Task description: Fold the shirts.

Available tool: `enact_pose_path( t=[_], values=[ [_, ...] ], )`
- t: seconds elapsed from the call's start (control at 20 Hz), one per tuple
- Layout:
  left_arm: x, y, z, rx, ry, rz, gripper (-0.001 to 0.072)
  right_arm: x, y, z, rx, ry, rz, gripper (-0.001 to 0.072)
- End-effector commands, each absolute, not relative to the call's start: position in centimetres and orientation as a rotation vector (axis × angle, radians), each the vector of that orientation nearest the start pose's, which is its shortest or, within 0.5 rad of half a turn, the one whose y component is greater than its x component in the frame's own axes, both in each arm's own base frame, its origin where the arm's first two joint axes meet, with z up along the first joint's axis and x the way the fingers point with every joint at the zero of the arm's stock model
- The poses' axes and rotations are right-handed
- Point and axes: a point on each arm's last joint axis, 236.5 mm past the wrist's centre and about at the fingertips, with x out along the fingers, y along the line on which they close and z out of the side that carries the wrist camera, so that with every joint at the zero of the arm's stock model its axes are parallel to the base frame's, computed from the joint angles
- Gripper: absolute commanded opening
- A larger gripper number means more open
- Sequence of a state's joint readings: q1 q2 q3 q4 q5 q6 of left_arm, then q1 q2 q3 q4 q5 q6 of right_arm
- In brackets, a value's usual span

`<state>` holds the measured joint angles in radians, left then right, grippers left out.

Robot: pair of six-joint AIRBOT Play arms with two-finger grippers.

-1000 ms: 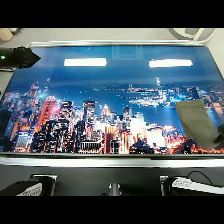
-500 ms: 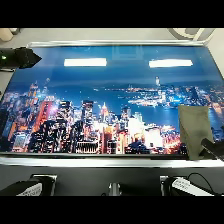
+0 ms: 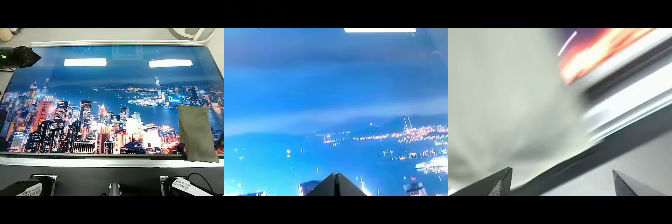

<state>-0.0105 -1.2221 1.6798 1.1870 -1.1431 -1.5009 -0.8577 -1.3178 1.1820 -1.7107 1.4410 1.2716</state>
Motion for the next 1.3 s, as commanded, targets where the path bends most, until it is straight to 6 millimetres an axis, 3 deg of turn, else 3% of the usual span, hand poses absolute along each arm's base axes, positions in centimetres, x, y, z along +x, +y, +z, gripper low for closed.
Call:
enact_pose_path(
  t=[0.0,0.05,0.1,0.15,0.2,0.25,0.3,0.35,0.45,0.5,0.6,0.7,0.8,1.25],
  values=[
    [45.8,-8.0,27.7,-0.169,0.581,-0.300,0.0023,26.7,-33.5,12.8,0.001,1.222,-0.624,0.0668],
    [46.5,-7.1,27.9,-0.122,0.556,-0.260,0.0023,30.5,-33.8,17.4,-0.118,1.068,-0.620,0.0667],
    [47.1,-5.8,27.5,-0.058,0.561,-0.199,0.0023,34.6,-32.5,21.7,-0.229,0.924,-0.585,0.0667],
    [47.8,-4.0,26.3,0.003,0.595,-0.106,0.0022,38.2,-29.8,24.4,-0.311,0.825,-0.521,0.0666],
    [48.4,-2.1,24.5,0.064,0.651,-0.014,0.0023,41.7,-25.8,25.5,-0.374,0.760,-0.429,0.0666],
    [48.6,-0.9,22.5,0.105,0.714,0.047,0.0025,44.2,-21.4,25.0,-0.405,0.749,-0.328,0.0666],
    [48.7,-0.5,19.8,0.102,0.797,0.074,0.0029,46.2,-16.3,23.0,-0.419,0.787,-0.204,0.0657],
    [48.4,-0.4,17.2,0.070,0.886,0.095,0.0105,47.0,-12.0,19.9,-0.434,0.877,-0.094,0.0605],
    [45.9,-1.5,11.0,0.012,1.152,0.088,0.0556,46.3,-4.7,12.9,-0.447,1.107,0.112,0.0608],
    [43.6,-2.2,8.0,0.022,1.314,0.053,0.0602,45.1,-1.8,9.7,-0.410,1.226,0.215,0.0608],
    [41.7,-3.1,5.3,0.044,1.420,-0.018,0.0601,42.4,2.5,5.2,-0.273,1.417,0.407,0.0608],
    [43.4,-3.4,6.5,0.030,1.298,-0.021,0.0600,41.3,4.1,3.9,-0.214,1.486,0.479,0.0607],
    [45.3,-3.2,8.3,0.011,1.188,-0.015,0.0600,41.5,4.0,4.2,-0.209,1.473,0.463,0.0611],
    [45.6,-3.2,8.5,0.009,1.175,-0.014,0.0601,41.0,3.8,4.2,-0.215,1.495,0.463,0.0611]
  ],
)
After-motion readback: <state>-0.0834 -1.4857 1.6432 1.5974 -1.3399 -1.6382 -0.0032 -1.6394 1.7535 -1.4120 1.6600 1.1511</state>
